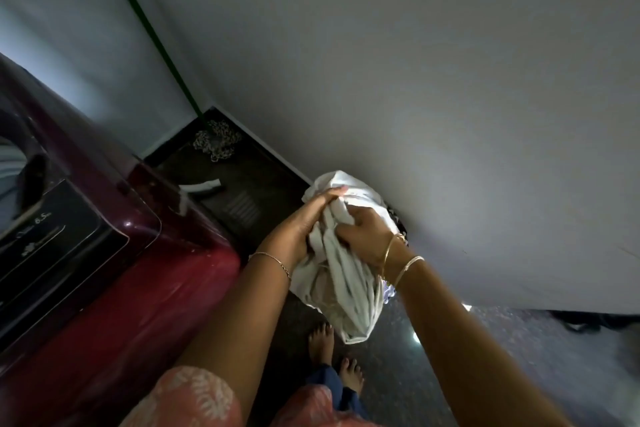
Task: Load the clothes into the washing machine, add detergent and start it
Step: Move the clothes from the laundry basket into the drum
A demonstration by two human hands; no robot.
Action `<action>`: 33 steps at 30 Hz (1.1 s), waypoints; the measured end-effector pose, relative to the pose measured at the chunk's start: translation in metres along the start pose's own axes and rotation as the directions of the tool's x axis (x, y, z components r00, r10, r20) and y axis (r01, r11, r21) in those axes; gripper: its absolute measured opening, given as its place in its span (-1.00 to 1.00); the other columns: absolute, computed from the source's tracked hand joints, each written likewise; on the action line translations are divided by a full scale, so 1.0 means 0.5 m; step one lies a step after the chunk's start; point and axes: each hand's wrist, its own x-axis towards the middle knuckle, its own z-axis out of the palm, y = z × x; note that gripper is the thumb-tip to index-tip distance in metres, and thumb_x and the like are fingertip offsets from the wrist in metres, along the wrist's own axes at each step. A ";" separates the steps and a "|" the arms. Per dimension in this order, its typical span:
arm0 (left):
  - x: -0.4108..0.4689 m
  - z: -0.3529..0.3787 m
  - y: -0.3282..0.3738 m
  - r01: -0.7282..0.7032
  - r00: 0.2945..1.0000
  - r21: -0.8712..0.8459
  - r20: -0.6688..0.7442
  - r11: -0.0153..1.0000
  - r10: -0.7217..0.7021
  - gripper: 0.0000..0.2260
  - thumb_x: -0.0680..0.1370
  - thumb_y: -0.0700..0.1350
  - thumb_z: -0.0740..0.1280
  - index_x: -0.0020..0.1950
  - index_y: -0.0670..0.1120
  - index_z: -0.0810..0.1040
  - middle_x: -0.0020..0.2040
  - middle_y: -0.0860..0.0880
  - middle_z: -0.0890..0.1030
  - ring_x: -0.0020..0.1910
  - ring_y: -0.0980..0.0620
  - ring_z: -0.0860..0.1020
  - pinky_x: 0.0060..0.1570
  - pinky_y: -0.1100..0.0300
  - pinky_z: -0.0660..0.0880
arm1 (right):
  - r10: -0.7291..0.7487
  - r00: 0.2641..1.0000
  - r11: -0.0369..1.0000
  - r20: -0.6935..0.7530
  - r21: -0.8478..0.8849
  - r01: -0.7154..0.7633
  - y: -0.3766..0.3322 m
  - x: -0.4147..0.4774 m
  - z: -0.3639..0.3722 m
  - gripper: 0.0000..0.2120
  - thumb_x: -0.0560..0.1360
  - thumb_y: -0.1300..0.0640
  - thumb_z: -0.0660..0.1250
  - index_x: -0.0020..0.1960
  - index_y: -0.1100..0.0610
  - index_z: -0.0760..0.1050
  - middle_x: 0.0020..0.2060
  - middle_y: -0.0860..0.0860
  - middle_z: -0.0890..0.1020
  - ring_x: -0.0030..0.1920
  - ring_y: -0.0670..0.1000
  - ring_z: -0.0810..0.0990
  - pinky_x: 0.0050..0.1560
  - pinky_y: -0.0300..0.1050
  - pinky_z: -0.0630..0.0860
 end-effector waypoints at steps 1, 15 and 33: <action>-0.001 0.001 0.001 -0.010 0.999 -0.004 -0.036 1.000 0.010 -0.67 0.49 0.08 0.36 0.04 -0.18 0.63 -0.07 -0.18 0.65 -0.07 -0.12 0.62 0.09 0.08 0.52 | 0.003 1.000 1.000 0.029 -0.007 -0.003 0.002 -0.005 0.003 -0.86 0.36 0.21 0.30 -0.10 0.09 0.56 -0.24 0.10 0.64 -0.24 0.02 0.58 -0.12 -0.04 0.57; -0.076 -0.067 0.100 -0.153 0.988 0.042 0.018 0.987 0.153 -0.89 0.41 -0.18 0.25 -0.31 -0.15 0.48 -0.48 -0.11 0.45 -0.51 -0.03 0.45 -0.40 0.20 0.48 | -0.097 0.952 0.888 -0.291 -0.457 -0.049 0.111 0.047 -0.148 0.12 0.14 -0.03 0.61 0.52 0.04 0.04 0.49 0.13 0.18 0.49 0.17 0.14 0.47 0.09 0.12; -0.084 -0.102 0.119 -0.337 0.939 -0.245 -0.019 0.909 0.344 -0.85 0.43 -0.24 0.20 -0.32 -0.14 0.50 -0.33 -0.11 0.45 -0.37 -0.02 0.50 -0.37 0.23 0.55 | 0.232 0.918 0.830 -0.321 0.558 -0.015 -0.007 0.082 -0.148 -0.88 0.52 0.24 0.23 -0.08 0.19 0.55 -0.40 -0.02 0.64 -0.29 0.00 0.57 -0.28 -0.32 0.48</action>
